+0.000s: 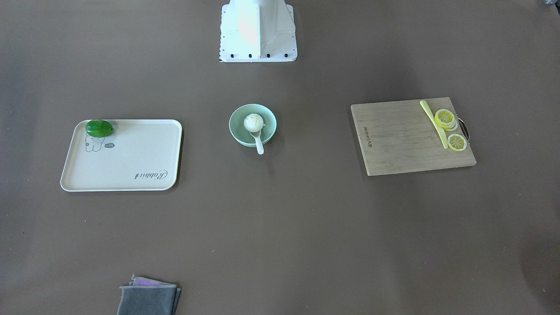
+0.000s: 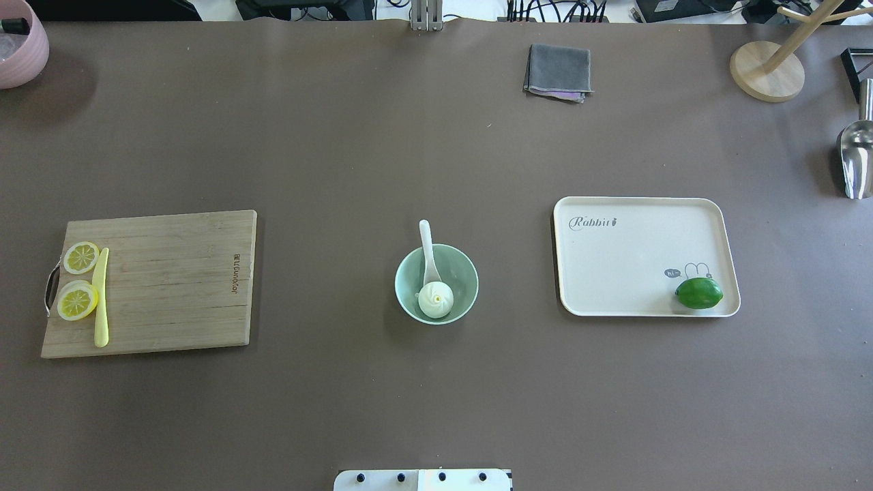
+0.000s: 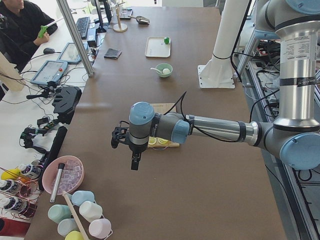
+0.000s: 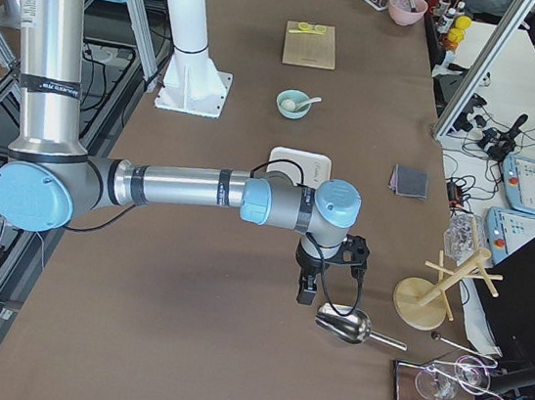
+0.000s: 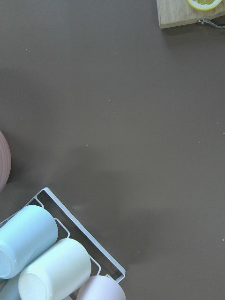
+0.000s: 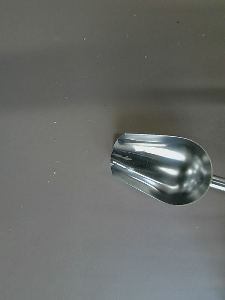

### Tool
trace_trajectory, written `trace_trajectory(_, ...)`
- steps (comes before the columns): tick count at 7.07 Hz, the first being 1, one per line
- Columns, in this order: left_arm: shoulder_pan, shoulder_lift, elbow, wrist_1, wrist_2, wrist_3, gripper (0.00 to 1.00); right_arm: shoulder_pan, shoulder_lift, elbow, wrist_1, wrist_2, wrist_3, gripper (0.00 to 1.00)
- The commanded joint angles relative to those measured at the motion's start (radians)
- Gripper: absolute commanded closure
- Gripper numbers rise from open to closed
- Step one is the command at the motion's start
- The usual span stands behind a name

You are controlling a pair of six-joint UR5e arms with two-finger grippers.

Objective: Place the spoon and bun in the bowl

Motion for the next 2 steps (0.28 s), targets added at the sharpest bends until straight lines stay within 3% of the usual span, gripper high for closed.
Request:
trace_trajectory(1,0.001,-0.003,0.009,0.0,0.001,-0.001,0.02,0.0,0.002,0.0,0.001,-0.001,0.0,0.0)
trace_trajectory(2,0.001,-0.003,0.007,0.0,0.001,-0.001,0.02,0.0,0.004,0.0,0.001,0.001,0.0,0.0)
